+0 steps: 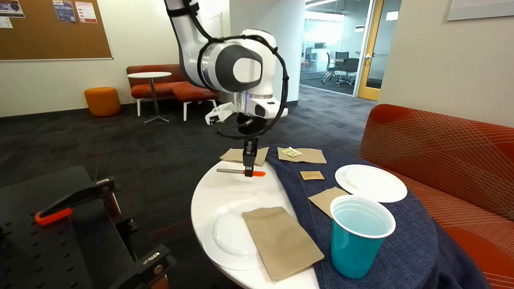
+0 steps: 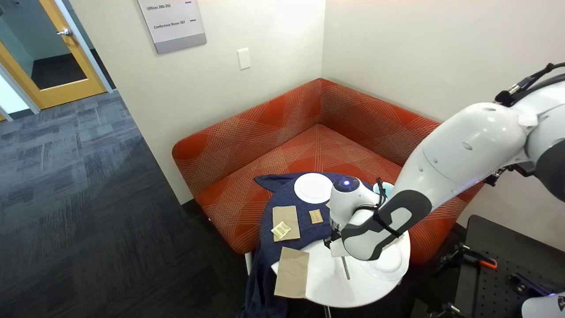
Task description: Put the marker in the cup
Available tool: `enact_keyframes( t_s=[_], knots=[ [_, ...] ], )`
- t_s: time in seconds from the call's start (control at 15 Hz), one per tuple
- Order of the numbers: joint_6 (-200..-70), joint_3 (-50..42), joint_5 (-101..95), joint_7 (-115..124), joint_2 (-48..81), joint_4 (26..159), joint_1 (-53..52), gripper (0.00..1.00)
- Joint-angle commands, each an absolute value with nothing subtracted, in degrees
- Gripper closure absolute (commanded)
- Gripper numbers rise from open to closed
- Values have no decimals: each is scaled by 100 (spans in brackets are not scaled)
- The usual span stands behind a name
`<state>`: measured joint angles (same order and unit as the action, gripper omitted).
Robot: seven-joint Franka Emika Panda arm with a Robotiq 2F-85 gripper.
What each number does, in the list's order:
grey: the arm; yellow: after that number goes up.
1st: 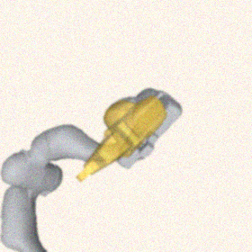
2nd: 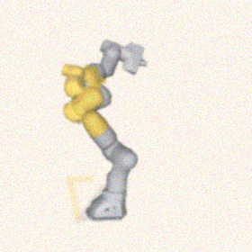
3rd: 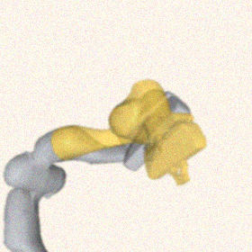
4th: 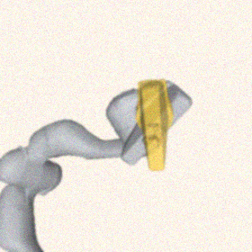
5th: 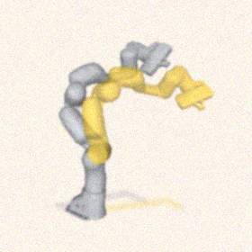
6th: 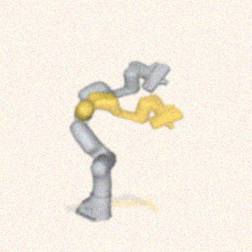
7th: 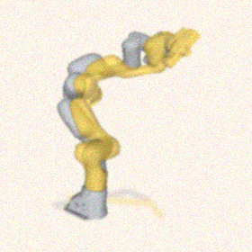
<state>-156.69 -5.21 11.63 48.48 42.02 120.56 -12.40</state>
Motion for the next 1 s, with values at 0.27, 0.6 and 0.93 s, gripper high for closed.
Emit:
enact_keyframes(
  t_s=[0.27,0.6,0.93],
  knots=[
    [-14002,-722,543,4790,2948,12239,-1214,96],
    [-13405,-730,44,4792,2380,12189,-1124,96],
    [-13022,-659,-261,4703,1860,12213,-970,96]
  ],
)
